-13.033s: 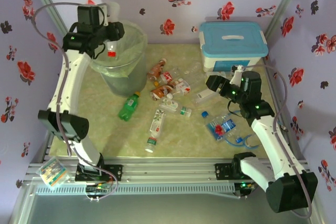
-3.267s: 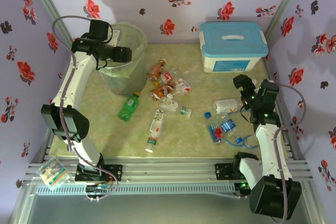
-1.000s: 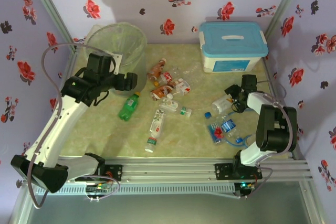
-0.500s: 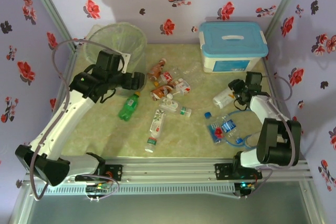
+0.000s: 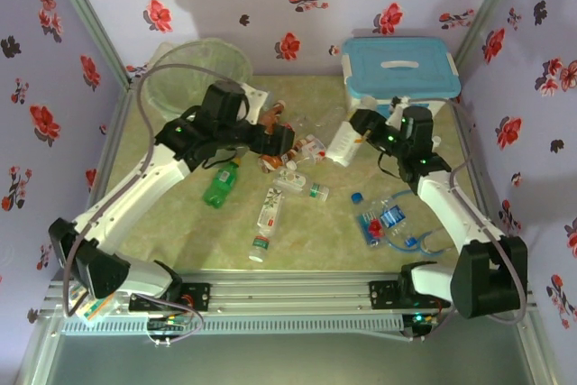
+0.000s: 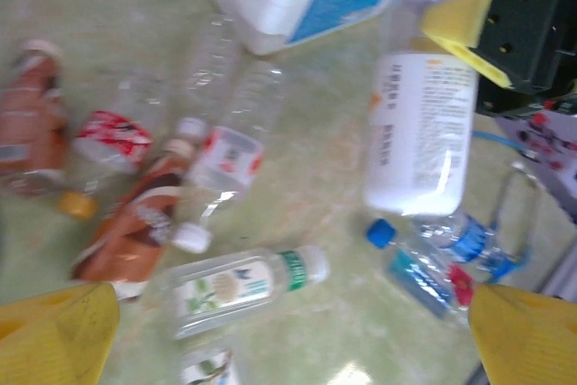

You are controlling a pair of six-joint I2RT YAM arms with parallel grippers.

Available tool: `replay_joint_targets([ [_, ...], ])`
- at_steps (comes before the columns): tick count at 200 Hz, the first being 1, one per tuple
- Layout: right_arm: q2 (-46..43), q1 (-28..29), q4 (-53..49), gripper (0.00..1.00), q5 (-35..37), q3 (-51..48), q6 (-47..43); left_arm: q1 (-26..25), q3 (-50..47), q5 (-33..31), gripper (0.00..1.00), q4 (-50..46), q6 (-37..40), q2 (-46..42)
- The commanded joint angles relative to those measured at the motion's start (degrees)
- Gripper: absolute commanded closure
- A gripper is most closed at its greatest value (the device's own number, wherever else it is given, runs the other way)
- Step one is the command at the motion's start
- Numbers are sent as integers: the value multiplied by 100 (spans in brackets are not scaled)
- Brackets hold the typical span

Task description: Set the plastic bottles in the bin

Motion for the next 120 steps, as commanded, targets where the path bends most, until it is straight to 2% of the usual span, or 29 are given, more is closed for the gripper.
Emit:
replay_joint_targets([
  [1,-210,289,626,40,-367,269,-272,-163,202,719,0,660,-310,259],
  [27,-158,517,984,40,-645,338,-133,-346,265,1122,0,1010,-316,617],
  [73,-52,909,1225,40,-847,400,-12,-479,573,1128,0,1190,-441,1237],
  [108,30,948,1485,40,-862,361,159,-618,835,1183,0,1106,-356,1538],
  [120,24,954,1531,40,-837,339,162,-620,857,1184,3,1083,-359,1588],
])
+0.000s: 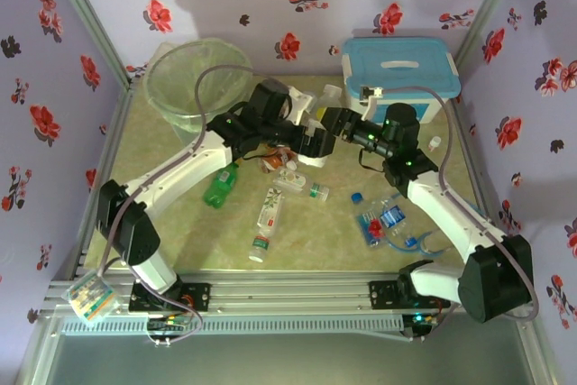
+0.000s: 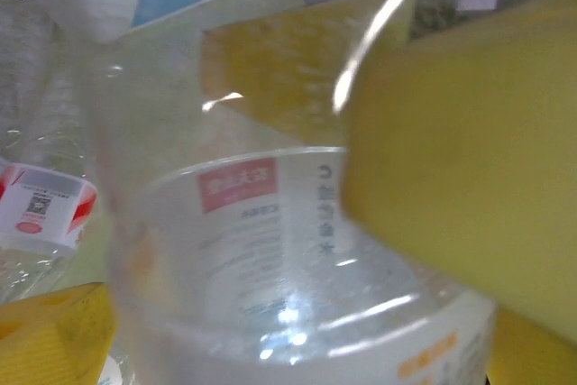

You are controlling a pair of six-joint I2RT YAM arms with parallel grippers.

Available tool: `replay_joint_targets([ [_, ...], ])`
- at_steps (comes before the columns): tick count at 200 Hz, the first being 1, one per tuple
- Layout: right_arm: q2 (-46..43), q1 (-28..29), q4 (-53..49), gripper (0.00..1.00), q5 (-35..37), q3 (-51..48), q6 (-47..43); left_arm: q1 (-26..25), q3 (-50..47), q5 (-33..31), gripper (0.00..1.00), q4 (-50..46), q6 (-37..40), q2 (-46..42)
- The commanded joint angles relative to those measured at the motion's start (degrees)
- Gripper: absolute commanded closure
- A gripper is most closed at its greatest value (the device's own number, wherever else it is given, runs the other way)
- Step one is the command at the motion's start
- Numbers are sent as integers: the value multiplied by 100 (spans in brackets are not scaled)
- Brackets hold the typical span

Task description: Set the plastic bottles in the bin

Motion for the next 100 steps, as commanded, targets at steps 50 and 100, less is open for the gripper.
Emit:
replay_joint_targets([
  [50,-17,31,375,39,-28,145,10,-62,237,138,33,142,-48,142],
  [100,-41,3,65,22,49,234,-133,-30,273,139,44,112,-56,155],
])
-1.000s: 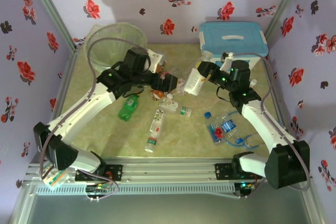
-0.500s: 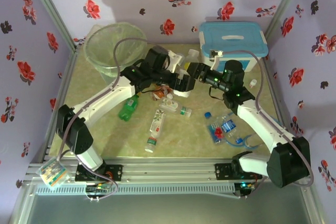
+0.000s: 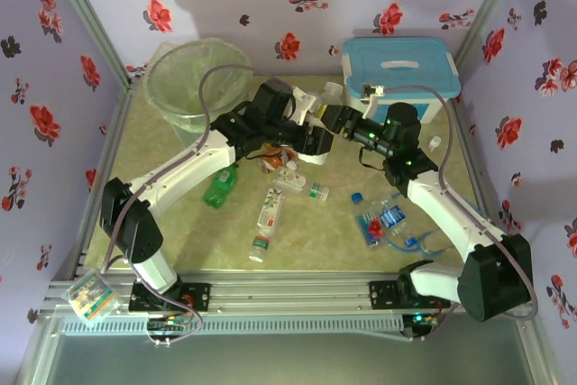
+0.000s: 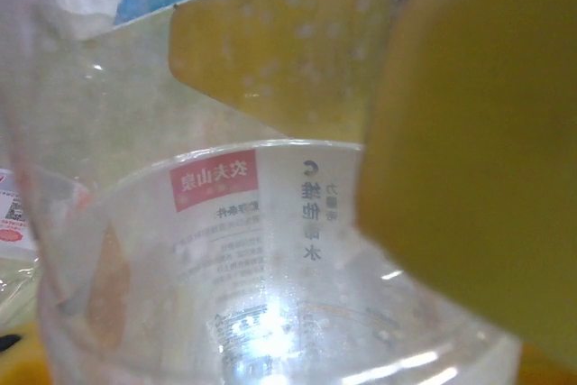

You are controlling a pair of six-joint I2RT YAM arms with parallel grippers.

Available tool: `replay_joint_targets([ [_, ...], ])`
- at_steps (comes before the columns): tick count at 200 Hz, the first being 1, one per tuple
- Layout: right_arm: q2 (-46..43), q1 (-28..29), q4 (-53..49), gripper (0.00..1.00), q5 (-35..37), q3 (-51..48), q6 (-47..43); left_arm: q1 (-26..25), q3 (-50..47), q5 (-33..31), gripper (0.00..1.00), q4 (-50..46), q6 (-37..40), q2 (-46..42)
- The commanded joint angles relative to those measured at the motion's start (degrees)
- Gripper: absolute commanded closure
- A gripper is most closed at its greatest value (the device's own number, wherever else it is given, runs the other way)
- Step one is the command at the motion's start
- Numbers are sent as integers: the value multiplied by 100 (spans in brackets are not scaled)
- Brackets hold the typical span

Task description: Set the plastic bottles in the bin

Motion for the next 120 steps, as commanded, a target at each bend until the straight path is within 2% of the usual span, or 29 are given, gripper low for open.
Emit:
replay_joint_targets([
  [1,-62,0,-121,21,42,235,-172,10,188,98,44,88,-13,64],
  [28,-335,-156,-806,1,322,435,-455,110,154,59,45,37,28,-39],
  [58,-790,-445,-1199,1,695,398,-604,302,230,-136,45,-195,198,-161],
  [83,-1221,-732,-1895,1,1357,288,-1006,508,503,-285,46,-563,447,-281],
  [120,-1755,-1057,-2439,1,1732,-130,-1253,1132,1093,-657,51,-1161,912,-582],
])
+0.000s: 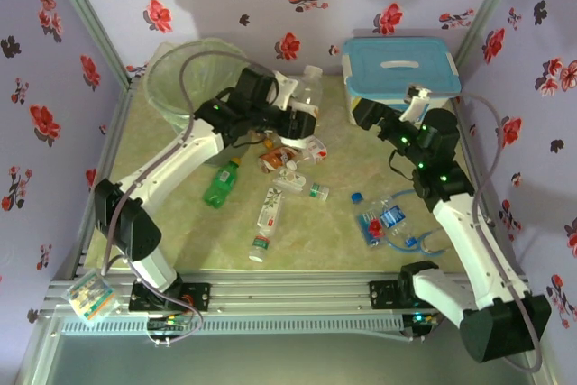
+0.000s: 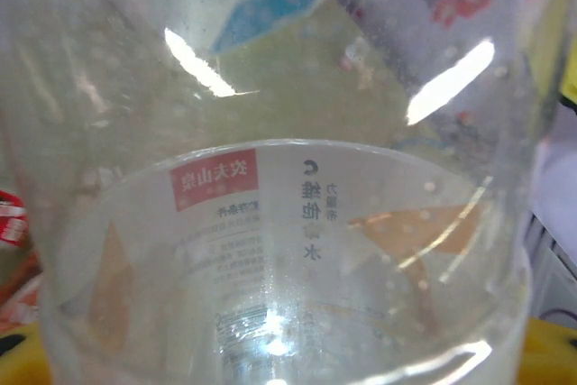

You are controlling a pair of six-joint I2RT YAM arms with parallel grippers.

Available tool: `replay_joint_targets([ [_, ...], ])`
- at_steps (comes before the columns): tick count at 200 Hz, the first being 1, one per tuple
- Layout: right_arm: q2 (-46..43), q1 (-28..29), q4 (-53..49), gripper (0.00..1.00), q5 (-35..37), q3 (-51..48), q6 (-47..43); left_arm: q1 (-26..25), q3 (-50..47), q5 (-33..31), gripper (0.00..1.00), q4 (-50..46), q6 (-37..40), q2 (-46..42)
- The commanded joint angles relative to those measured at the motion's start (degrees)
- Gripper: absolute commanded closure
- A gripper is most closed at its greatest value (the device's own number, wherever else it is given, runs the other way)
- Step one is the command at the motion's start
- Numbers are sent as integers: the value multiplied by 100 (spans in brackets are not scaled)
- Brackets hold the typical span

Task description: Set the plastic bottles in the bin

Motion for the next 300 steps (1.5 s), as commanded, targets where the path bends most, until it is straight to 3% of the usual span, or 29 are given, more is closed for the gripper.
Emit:
replay_joint_targets([
  [1,-248,-131,-626,1,449,-252,-370,444,548,-334,52,-413,487,-510],
  [50,-532,-188,-1378,1,582,-458,-671,1822,1053,-593,64,-606,582,-586],
  [61,-581,-192,-1463,1,643,-459,-717,2020,1210,-848,72,-784,684,-482],
  [85,-642,-202,-1593,1,717,-415,-811,2238,1738,-1495,81,-1380,1158,-40],
  [124,-650,-215,-1703,1,759,-430,-853,2435,2243,-1561,89,-2003,1450,729],
  [191,-618,-221,-1875,1,882,-424,-1002,2640,1205,-1496,90,-1758,1536,665],
  [227,-560,-224,-1848,1,909,-468,-969,2645,855,-1327,80,-1826,1611,620],
  [250,-535,-219,-1848,1,909,-460,-984,2639,725,-1023,56,-1802,1610,578],
  [300,-479,-219,-1804,1,894,-468,-931,2639,639,-955,30,-1820,1761,621],
])
